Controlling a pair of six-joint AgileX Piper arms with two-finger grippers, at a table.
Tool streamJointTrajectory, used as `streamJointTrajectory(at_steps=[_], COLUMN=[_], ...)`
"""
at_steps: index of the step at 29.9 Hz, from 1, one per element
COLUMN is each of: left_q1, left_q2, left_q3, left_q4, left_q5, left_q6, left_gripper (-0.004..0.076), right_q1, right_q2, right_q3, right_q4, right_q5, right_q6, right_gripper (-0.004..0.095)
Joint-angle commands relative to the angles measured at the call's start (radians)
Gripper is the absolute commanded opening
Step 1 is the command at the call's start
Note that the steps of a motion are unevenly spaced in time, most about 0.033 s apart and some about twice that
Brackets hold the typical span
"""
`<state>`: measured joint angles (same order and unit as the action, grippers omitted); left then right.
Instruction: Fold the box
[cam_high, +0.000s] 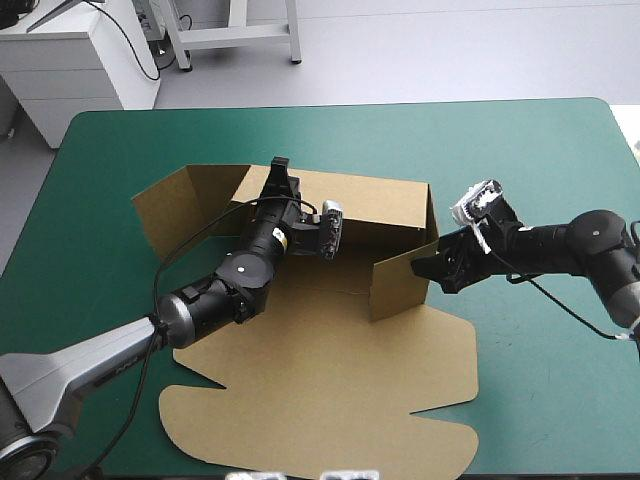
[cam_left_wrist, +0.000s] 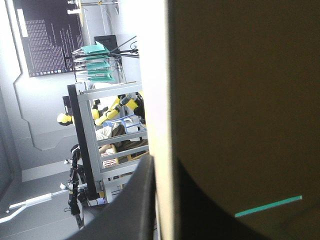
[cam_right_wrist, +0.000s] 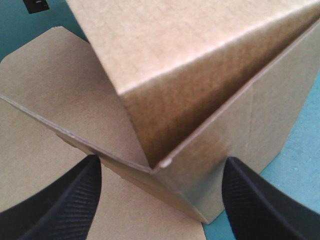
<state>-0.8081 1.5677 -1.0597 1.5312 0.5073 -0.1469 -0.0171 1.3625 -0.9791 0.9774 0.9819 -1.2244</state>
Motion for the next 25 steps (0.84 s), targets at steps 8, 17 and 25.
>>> streamJointTrajectory(at_steps=[8, 17, 25], left_q1=[0.019, 0.015, 0.003], left_q2=[0.005, 0.071, 0.071], left_q3=[-0.017, -0.149, -0.176], left_q4=[-0.150, -0.381, -0.490], left_q5=[0.058, 0.127, 0.119], left_q6=[0.047, 0.094, 0.103], left_gripper=[0.0015, 0.0015, 0.0015], right_q1=[0.041, 0.139, 0.139], right_q2=[-0.033, -0.033, -0.013], right_q3=[-0.025, -0.025, -0.025], right_q4=[0.061, 0.060, 0.053], right_q5=[-0.083, -0.314, -0.466], right_q6=[-0.026, -0.037, 0.009], right_gripper=[0.0667, 0.0667, 0.0666])
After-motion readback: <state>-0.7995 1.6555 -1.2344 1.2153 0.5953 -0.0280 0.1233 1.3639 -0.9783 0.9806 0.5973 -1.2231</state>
